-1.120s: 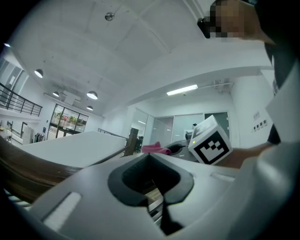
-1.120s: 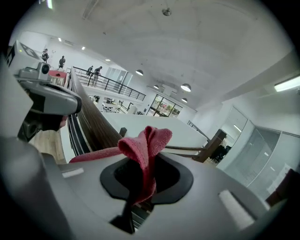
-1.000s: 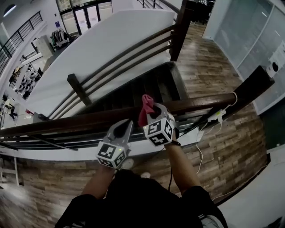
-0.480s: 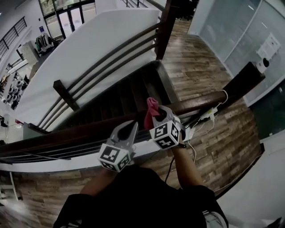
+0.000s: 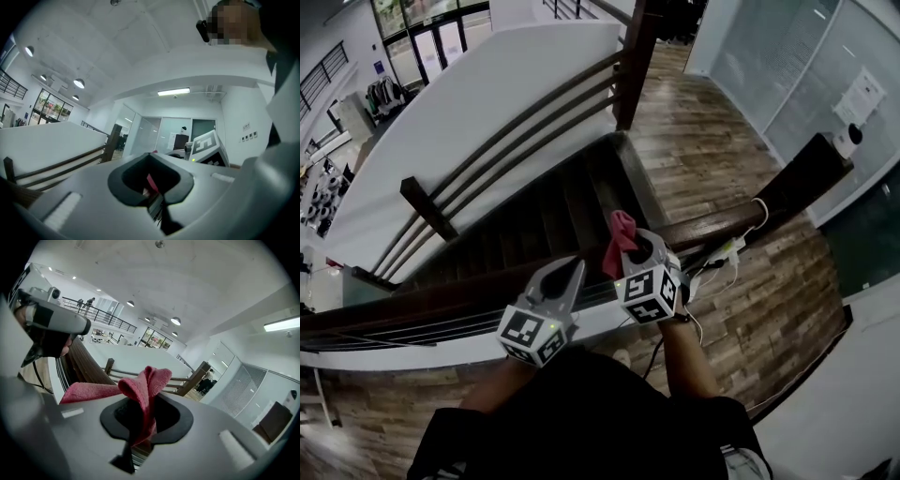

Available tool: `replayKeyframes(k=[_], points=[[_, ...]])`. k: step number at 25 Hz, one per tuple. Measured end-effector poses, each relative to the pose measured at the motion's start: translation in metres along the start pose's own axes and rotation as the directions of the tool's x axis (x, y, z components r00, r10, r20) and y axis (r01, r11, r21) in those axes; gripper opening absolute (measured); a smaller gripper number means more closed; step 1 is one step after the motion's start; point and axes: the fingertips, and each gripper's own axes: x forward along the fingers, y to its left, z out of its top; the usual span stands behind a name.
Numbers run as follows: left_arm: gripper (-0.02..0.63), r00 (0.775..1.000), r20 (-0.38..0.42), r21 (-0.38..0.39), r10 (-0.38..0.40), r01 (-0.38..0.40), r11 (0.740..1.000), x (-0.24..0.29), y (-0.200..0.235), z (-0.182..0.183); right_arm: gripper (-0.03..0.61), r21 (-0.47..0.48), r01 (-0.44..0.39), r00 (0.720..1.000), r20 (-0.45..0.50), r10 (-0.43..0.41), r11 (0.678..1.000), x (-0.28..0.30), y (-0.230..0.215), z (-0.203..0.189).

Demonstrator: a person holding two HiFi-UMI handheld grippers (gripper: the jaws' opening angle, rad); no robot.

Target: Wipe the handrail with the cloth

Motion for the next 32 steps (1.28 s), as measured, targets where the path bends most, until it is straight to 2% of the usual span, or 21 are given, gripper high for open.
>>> replayKeyframes(k=[6,10,18,21,26,32], points=[[-0.002,0.999,0.001,-0.026,0.040,-0.040,0.999,0.029,-0.026,-0.015,0.052,-0.034,-0.011,0.999,0.036,0.013,0.999,-0.006,-0.032,-0.018],[-0.002,0.999,0.000,0.005,0.041,-0.041,0.999,0.054,-0.046,-0.023,0.052,-0.056,-0.014,0.998,0.064,0.018,0.998,-0.003,-0.050,-0.027],[-0.002,0.998,0.011,-0.004,0.061,-0.061,0.998,0.090,-0.069,-0.027,0.052,-0.052,-0.004,1.000,0.031,0.006,0.999,-0.008,-0.095,-0.058],[-0.002,0.999,0.017,-0.007,0.045,-0.045,0.999,0.106,-0.083,-0.032,0.052,-0.049,0.008,0.999,0.035,-0.006,0.999,-0.009,-0.114,-0.070],[-0.002,1.000,0.016,-0.024,0.006,-0.006,1.000,0.125,-0.110,-0.044,0.052,-0.111,0.009,1.000,0.031,-0.005,0.994,-0.011,-0.126,-0.082],[-0.002,1.000,0.015,-0.013,-0.016,0.016,1.000,0.144,-0.126,-0.046,0.052,-0.109,0.019,0.999,0.028,-0.016,0.994,-0.008,-0.150,-0.098]])
